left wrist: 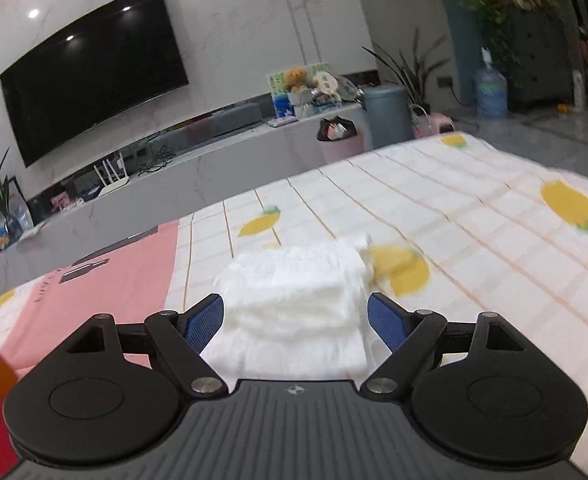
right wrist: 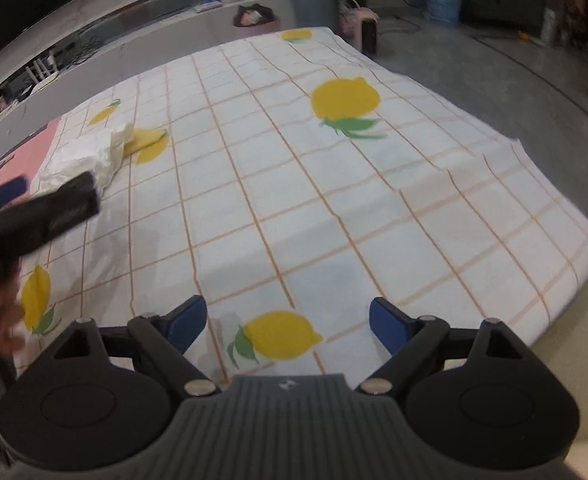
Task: Organize soft objects
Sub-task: 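Move both grippers back over the bed toward the white and yellow cloths, then grasp the white cloth with the left gripper while right grasps the yellow cloth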
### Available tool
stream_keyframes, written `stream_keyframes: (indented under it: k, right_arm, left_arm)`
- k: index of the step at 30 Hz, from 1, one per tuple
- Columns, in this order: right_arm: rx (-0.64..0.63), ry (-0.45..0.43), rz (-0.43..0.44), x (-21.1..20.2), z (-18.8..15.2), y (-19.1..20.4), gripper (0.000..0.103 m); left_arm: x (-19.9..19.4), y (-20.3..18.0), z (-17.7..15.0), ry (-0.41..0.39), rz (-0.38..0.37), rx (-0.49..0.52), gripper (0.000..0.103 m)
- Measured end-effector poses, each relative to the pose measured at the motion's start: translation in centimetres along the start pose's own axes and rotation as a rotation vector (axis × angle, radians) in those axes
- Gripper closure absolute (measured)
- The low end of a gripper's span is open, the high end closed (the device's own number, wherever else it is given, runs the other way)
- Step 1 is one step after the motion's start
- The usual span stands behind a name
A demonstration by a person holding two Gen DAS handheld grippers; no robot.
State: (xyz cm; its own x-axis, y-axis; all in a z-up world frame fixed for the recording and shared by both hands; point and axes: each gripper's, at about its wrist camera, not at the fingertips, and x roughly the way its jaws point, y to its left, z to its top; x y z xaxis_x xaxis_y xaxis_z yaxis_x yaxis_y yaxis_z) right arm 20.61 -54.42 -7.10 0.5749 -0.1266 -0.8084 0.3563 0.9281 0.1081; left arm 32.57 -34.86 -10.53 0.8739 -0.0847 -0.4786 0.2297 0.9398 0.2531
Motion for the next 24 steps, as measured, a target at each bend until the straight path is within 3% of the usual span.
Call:
stream_keyframes:
  k: [3,5,6,8,11,14,20,24]
  right_arm:
    - [-0.039,-0.006,0.001,0.0,0.2,0.3,0.016]
    - [-0.041,0.008,0.007,0.3,0.1,0.3,0.016]
    - [-0.037,0.011,0.007,0.4,0.1,0.3,0.016]
    - [-0.042,0.01,-0.002,0.5,0.1,0.3,0.016]
    - [-0.041,0.011,0.006,0.6,0.3,0.3,0.015]
    - [-0.067,0.005,0.009,0.8,0.2,0.5,0.014]
    - [-0.109,-0.021,0.054,0.4,-0.3,1.6,0.021]
    - [-0.133,-0.068,0.159,-0.3,-0.3,3.2,0.021]
  left_arm:
    - [1.9,-0.3,0.6,0.021,0.038,-0.014,0.007]
    - [2.7,0.0,0.7,0.061,0.011,-0.047,0.011]
    - [3.0,0.4,0.5,0.082,-0.025,-0.077,0.017]
    - [2.6,1.2,0.1,0.093,-0.087,-0.146,0.044]
    - [1.5,2.3,-0.9,0.112,-0.124,-0.216,0.064]
    - [-0.6,3.2,-2.0,0.113,-0.14,-0.237,0.076]
    - [-6.0,5.5,-4.7,0.149,-0.157,-0.293,0.081]
    - [-9.6,7.2,-6.7,0.179,-0.183,-0.316,0.081]
